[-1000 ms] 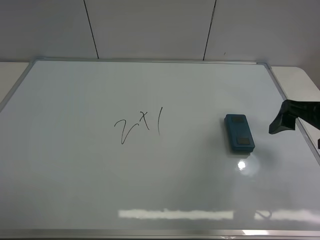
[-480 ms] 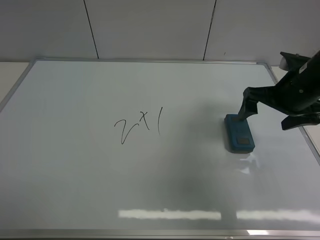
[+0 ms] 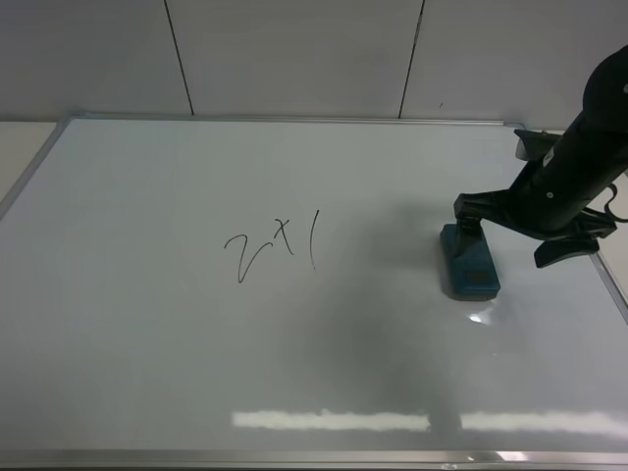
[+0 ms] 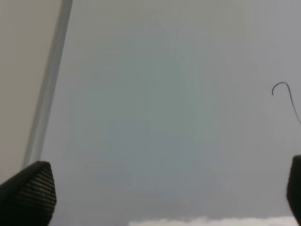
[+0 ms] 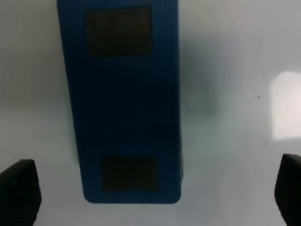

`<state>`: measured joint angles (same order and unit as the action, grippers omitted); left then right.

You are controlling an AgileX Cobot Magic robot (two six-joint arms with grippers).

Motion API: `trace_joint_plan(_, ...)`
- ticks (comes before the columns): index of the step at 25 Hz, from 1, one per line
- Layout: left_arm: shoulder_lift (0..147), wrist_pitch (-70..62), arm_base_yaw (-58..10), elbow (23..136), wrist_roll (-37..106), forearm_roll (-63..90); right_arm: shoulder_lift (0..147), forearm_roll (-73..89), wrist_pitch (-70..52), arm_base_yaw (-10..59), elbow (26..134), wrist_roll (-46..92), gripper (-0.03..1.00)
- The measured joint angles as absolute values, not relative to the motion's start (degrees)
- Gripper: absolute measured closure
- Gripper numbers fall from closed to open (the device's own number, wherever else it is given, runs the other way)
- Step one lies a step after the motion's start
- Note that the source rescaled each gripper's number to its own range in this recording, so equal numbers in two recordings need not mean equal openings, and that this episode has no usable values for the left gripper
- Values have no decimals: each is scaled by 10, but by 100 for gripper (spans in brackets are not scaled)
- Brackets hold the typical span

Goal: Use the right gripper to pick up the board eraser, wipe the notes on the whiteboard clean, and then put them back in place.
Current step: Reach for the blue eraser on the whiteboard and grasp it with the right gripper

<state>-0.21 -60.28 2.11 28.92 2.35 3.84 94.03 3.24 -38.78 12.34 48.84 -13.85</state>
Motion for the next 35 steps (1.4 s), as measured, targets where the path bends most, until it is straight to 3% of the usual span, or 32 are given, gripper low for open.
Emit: trace_joint_plan(35, -2, -603, 21, 289, 24, 38, 1020, 0, -254, 145, 490, -151, -3)
